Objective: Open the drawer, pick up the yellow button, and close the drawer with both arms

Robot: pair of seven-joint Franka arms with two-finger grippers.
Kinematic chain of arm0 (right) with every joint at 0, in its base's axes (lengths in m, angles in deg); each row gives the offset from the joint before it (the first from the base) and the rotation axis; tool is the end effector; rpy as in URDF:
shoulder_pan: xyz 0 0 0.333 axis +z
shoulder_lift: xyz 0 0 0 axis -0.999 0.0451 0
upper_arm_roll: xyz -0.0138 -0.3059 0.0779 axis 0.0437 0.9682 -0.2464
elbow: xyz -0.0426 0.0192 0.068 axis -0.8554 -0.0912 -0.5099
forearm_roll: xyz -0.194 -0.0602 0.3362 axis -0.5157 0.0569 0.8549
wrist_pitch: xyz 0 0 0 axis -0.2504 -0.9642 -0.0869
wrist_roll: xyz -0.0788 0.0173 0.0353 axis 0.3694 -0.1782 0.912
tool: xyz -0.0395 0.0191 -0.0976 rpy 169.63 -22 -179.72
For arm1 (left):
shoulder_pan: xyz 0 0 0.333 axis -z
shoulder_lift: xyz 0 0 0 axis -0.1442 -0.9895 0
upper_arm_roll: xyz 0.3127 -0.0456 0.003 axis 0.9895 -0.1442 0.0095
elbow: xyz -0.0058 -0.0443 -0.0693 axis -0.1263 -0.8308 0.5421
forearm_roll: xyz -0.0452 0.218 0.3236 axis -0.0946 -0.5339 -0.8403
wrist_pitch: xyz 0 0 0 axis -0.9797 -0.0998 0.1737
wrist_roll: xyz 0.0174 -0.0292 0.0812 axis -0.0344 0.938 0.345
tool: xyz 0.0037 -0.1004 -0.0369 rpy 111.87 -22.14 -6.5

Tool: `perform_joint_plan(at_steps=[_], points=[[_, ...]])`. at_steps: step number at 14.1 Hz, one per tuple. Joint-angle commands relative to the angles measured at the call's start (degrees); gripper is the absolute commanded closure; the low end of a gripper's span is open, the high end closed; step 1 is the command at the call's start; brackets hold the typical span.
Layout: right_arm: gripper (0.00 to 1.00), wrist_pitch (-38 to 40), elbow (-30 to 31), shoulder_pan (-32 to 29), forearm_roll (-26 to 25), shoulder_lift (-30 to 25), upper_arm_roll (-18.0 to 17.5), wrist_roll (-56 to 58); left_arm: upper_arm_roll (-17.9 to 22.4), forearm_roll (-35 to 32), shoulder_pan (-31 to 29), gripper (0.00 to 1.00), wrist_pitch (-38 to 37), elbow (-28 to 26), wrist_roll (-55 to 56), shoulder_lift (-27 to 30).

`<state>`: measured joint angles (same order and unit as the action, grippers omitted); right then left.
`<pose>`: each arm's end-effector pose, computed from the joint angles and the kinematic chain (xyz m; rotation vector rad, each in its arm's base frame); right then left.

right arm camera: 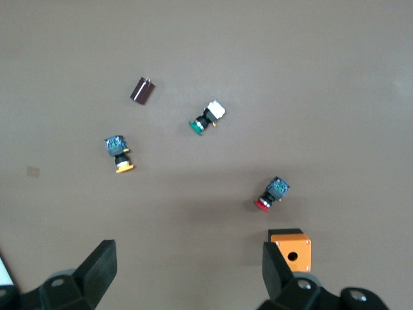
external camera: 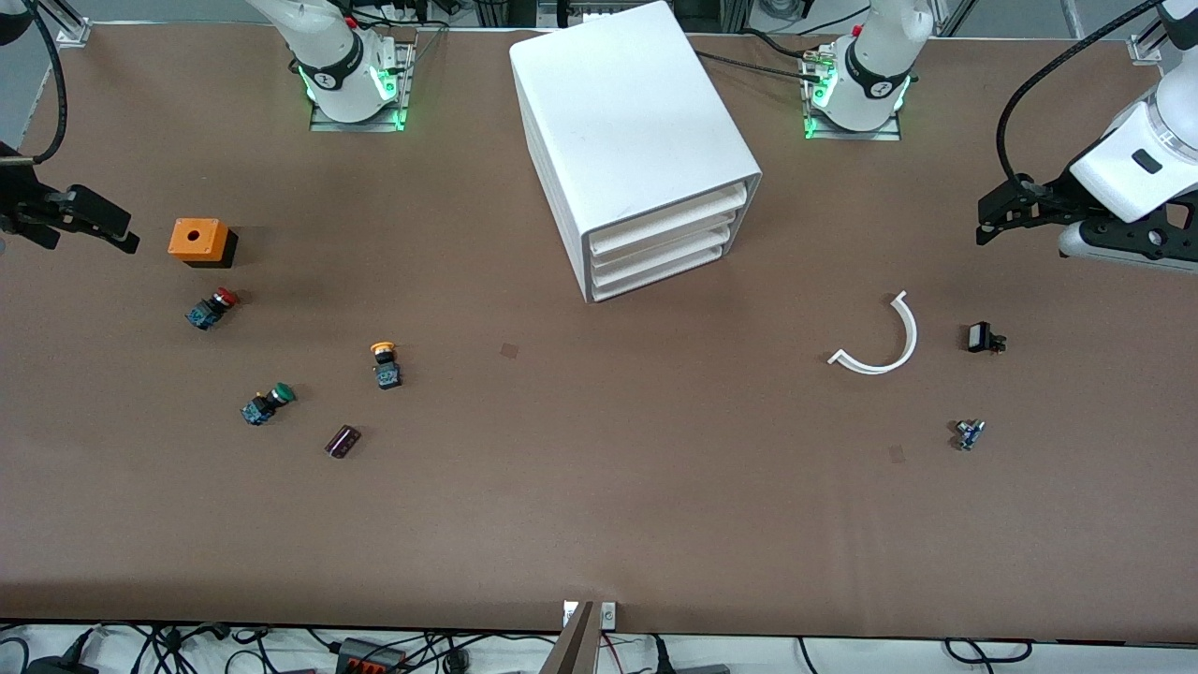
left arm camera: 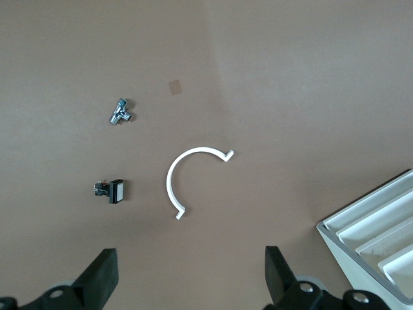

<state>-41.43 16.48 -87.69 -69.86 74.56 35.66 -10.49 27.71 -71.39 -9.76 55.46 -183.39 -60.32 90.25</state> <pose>0.5542 -0.0412 0.5936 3.1388 -0.0793 0.0272 0.5528 -0.0375 0.5979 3.1155 -0.2243 -0.0131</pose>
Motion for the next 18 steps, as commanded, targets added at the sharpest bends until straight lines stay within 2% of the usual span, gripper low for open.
perform_joint_plan(at_steps=[1,10,18], points=[[0.0,2.3,-0.2,-0.9,-0.4,-1.4,-0.8,0.4,-0.9,-2.2,-0.1,0.0,-0.5,0.5,0.4,0.3],[0.0,0.0,0.4,-0.8,-0.7,-1.5,-0.8,0.6,-1.0,-2.1,-0.1,0.0,-1.2,0.6,0.4,0.3],[0.0,-4.6,5.1,-0.4,-0.7,-1.8,-0.9,0.5,-1.0,-2.1,-0.1,0.0,-1.3,0.6,0.5,0.3]])
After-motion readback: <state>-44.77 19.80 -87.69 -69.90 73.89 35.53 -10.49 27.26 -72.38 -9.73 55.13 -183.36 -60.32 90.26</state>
